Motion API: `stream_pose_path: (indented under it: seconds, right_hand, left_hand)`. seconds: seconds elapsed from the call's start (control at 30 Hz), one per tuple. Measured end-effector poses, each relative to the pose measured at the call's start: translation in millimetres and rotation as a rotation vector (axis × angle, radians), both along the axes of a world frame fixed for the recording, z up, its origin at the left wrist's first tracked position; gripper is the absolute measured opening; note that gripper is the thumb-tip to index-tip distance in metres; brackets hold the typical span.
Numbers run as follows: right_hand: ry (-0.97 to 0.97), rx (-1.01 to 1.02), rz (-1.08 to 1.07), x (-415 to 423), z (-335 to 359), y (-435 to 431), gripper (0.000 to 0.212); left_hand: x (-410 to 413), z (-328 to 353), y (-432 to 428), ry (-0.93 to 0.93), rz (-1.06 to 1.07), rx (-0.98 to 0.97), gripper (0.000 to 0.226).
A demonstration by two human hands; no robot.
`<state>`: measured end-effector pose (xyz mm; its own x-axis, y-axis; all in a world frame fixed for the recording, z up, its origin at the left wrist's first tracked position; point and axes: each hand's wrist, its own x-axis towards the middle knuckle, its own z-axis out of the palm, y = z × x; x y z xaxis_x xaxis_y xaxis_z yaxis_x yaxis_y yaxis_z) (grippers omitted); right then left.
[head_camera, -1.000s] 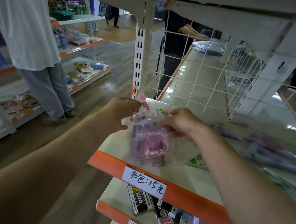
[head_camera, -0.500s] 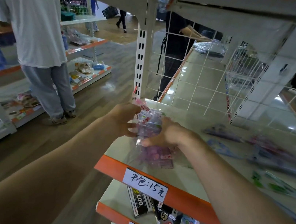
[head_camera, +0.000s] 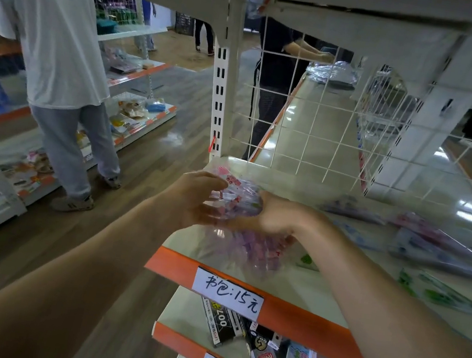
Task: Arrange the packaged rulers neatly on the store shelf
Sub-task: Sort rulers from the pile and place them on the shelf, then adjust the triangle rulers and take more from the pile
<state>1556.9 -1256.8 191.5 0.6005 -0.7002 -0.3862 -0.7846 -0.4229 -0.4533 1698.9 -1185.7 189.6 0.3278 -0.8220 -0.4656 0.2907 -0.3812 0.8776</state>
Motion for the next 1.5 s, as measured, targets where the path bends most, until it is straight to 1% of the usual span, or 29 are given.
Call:
stream_pose_path:
  seconds: [0.03,0.07,0.17,0.2,0.27,0.33,0.4,0.5,0.57,0.6,0.63,0.7,0.73,0.77,0.83,0.87,0.93,1.0,1.07,1.1,1.13,1.17,1.2,1.23,1.27,1.3,1.33,1.4,1.5]
  right_hand:
    - [0.000,0.005,0.017,-2.2,4.7,0.0,0.076]
    - [0.019,-0.018,0.018,-4.1,8.3,0.2,0.069]
    - [0.106,-0.122,-0.076,-1.2,2.9,-2.2,0.084]
    - [0.129,-0.163,-0.109,0.6,-0.1,-1.8,0.083]
    - [0.171,-0.234,-0.127,1.0,-5.4,-0.3,0.083]
    - [0.168,-0.280,-0.097,0.4,-3.8,2.9,0.093]
    - [0.151,-0.306,-0.060,-0.2,-1.8,9.1,0.088]
    - [0.162,-0.325,-0.051,1.1,-0.7,15.7,0.081]
    - [0.172,-0.319,-0.047,2.2,-0.1,16.3,0.079]
    - [0.162,-0.300,-0.053,4.0,-1.6,15.1,0.082]
    - [0.145,-0.274,-0.053,6.5,-3.7,14.2,0.091]
    - [0.125,-0.238,-0.011,11.9,-8.8,15.8,0.117]
    - [0.139,-0.216,0.000,14.7,-11.4,17.2,0.130]
    - [0.166,-0.182,-0.017,16.5,-12.8,18.8,0.137]
    - [0.238,-0.151,-0.059,18.6,-17.3,22.5,0.136]
    - [0.264,-0.167,-0.066,19.4,-17.3,25.5,0.131]
    - [0.255,-0.187,-0.074,21.8,-16.2,27.9,0.117]
    - [0.236,-0.184,-0.077,22.0,-13.3,26.2,0.107]
    - [0.247,-0.173,-0.075,22.5,-10.6,24.4,0.103]
    - [0.253,-0.168,-0.078,23.1,-7.2,23.6,0.100]
    - [0.247,-0.167,-0.077,23.3,-3.6,22.7,0.092]
    - [0.212,-0.166,-0.061,23.4,0.8,21.4,0.075]
    - [0.159,-0.156,-0.046,21.9,6.0,20.2,0.054]
    - [0.106,-0.148,-0.039,19.2,10.1,18.0,0.037]
    - [0.064,-0.140,-0.042,15.8,13.8,14.9,0.029]
    - [0.030,-0.132,-0.056,12.2,17.3,11.8,0.026]
    - [0.003,-0.120,-0.082,9.7,19.7,7.9,0.024]
    - [-0.041,-0.085,-0.124,5.1,22.8,1.3,0.013]
    - [-0.092,-0.013,-0.206,3.9,25.3,-3.0,0.014]
  left_hand:
    - [-0.7,0.0,1.2,0.004,0.003,-0.006,0.005]
    - [-2.0,-0.2,2.1,0.011,0.003,-0.010,0.006]
    - [-5.6,-0.3,6.5,0.005,-0.045,0.002,0.004]
    - [-5.5,0.2,8.5,-0.024,-0.073,0.020,0.005]
    - [-0.7,2.4,13.7,-0.169,-0.127,0.062,0.009]
    - [8.7,7.8,16.7,-0.375,-0.155,0.075,0.007]
    - [19.9,13.4,11.0,-0.572,-0.143,0.074,0.008]
    - [38.3,14.0,-20.3,-0.914,-0.101,0.027,0.014]
    - [47.0,7.2,-46.2,-1.019,-0.133,0.011,0.015]
    - [51.0,1.4,-57.9,-1.050,-0.154,0.018,0.016]
    - [55.0,-4.7,-68.2,-1.069,-0.174,0.033,0.017]
    - [61.3,-16.2,-84.8,-1.071,-0.216,0.062,0.021]
    - [63.8,-20.1,-90.5,-1.045,-0.243,0.070,0.022]
    - [66.4,-23.5,-95.0,-0.996,-0.267,0.075,0.022]
    - [69.5,-28.1,-98.7,-0.923,-0.287,0.085,0.022]
    - [71.0,-30.5,-99.8,-0.931,-0.283,0.095,0.027]
    - [71.9,-33.2,-96.4,-1.011,-0.269,0.155,0.039]
    - [70.9,-30.7,-88.6,-1.060,-0.242,0.196,0.040]
    - [71.4,-23.8,-79.0,-1.059,-0.205,0.200,0.035]
    - [71.8,-19.9,-73.9,-1.028,-0.185,0.187,0.031]
    - [72.5,-16.1,-68.9,-0.975,-0.170,0.164,0.025]
    - [72.6,-12.6,-62.9,-0.901,-0.156,0.144,0.021]
    - [72.0,-9.3,-56.8,-0.805,-0.143,0.122,0.019]
    - [71.6,-6.6,-50.4,-0.682,-0.133,0.094,0.018]
    - [70.4,-4.5,-44.4,-0.547,-0.129,0.064,0.016]
    - [69.2,-2.8,-37.9,-0.437,-0.131,0.044,0.012]
    - [67.8,-2.1,-31.3,-0.371,-0.137,0.042,0.010]
    - [63.0,-3.6,-20.5,-0.358,-0.154,0.057,0.007]
    - [49.7,-4.8,-10.6,-0.468,-0.196,0.086,0.012]
